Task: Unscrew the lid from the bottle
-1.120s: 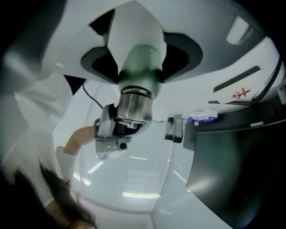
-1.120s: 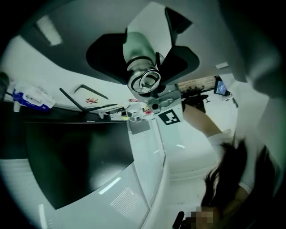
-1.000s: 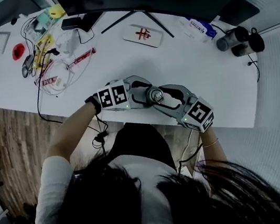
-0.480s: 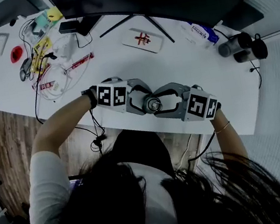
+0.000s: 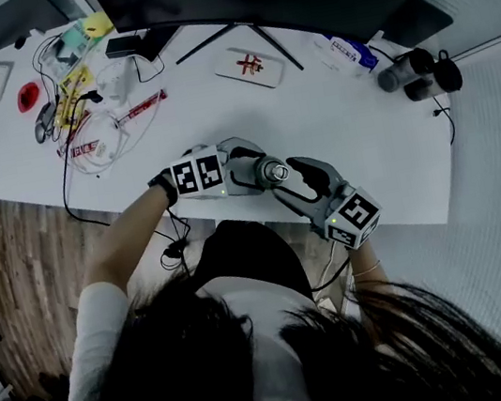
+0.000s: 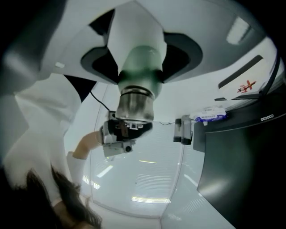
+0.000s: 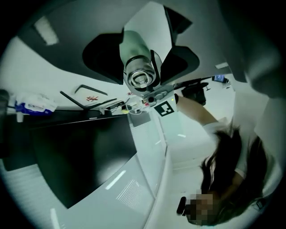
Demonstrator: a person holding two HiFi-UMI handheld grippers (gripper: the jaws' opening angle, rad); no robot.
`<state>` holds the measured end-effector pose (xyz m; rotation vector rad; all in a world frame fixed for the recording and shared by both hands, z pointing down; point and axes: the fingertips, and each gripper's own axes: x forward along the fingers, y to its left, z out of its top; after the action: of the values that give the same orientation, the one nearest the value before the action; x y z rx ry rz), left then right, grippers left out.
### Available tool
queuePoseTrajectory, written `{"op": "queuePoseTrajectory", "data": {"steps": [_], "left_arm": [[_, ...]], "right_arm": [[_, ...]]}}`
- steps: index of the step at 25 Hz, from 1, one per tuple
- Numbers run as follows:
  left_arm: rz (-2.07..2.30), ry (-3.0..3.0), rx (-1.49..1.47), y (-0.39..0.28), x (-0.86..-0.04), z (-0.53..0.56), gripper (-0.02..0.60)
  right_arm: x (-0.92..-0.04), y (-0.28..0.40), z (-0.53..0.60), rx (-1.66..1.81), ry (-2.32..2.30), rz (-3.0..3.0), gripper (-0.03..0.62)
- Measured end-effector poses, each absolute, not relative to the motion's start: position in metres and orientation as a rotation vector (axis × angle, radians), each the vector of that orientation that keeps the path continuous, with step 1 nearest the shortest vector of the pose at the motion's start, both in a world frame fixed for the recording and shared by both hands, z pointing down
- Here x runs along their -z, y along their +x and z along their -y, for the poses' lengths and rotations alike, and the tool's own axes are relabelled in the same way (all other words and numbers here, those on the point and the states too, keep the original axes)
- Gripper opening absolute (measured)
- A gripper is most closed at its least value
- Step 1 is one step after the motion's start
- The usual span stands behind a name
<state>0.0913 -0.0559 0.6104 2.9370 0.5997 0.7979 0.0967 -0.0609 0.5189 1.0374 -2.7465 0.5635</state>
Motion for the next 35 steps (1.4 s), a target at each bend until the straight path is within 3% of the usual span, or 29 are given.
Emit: {"op": "queuePoseTrajectory", "data": {"steps": [6, 17, 35], "left_arm": [[-0.369, 2.953, -0.735, 0.09, -0.611, 0.056, 0.36], [-0.124, 2.941, -0.671, 0.09, -0.61, 0.057, 0.36], [-0.464, 2.939, -0.76, 0.086, -0.609, 0.055, 0.36]], "right_arm": [[-0.538, 0.101, 0.05, -0.631, 1.502, 2.623, 0.235], [-0.538, 0.086, 0.071, -0.514, 1.656, 2.564, 0.235], [-0.537, 0.069, 0.063, -0.345, 0.685, 2.778, 0.244]]}}
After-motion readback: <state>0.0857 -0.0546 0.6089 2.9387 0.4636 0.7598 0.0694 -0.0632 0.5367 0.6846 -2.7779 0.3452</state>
